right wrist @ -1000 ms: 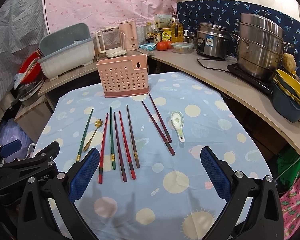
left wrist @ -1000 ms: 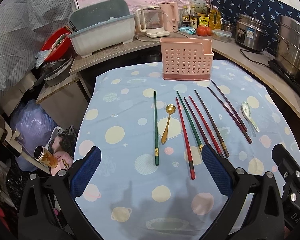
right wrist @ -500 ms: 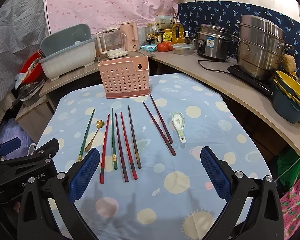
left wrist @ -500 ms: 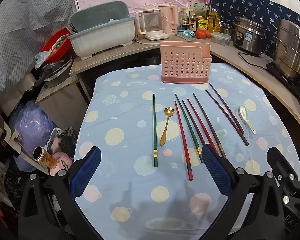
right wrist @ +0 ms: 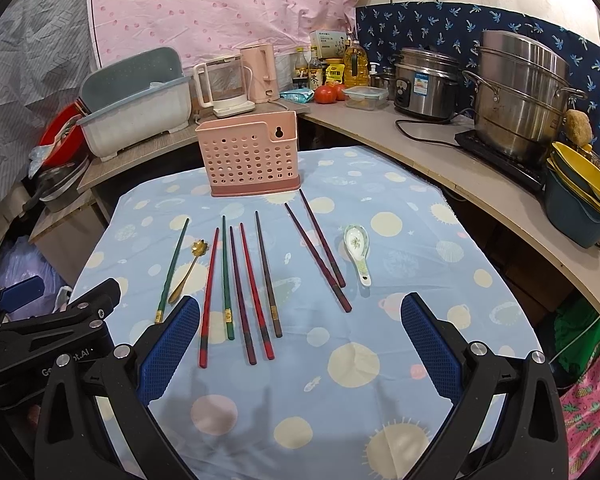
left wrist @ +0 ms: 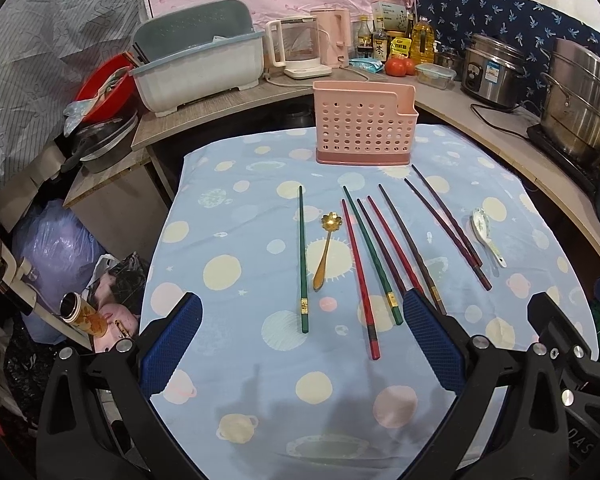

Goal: Organize utensils

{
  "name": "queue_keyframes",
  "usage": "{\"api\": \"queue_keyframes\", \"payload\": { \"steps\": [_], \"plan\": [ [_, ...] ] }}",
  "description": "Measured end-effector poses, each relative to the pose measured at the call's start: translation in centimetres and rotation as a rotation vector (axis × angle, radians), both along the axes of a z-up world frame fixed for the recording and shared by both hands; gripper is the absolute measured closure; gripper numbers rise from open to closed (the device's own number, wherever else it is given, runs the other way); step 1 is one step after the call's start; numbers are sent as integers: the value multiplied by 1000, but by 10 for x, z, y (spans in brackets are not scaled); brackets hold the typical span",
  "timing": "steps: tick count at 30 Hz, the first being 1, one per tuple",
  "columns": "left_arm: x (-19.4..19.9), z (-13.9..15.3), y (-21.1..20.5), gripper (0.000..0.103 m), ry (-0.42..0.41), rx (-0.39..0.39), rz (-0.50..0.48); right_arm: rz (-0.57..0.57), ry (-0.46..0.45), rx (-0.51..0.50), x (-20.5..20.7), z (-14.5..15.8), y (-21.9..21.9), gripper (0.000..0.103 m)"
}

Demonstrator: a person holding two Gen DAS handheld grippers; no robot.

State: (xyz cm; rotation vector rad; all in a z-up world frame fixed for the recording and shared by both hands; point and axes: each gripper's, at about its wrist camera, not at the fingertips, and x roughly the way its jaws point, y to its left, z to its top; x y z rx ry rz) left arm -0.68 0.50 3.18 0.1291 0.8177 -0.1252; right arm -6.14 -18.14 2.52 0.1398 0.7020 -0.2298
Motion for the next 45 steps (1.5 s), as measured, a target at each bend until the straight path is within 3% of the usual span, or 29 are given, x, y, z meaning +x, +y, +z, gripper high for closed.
{"api": "queue_keyframes", "payload": {
  "steps": [28, 38, 45],
  "plan": [
    [10, -9, -4, 7, 31, -15, -25, -15, 18, 5, 8, -5, -11, 6],
    [28, -28, -8, 7, 82, -33, -49, -32, 48, 7, 26, -18, -24, 6],
    [53, -61, 0, 7, 149, -64, -22, -62, 72, 28, 40, -33, -40, 6]
  ]
}}
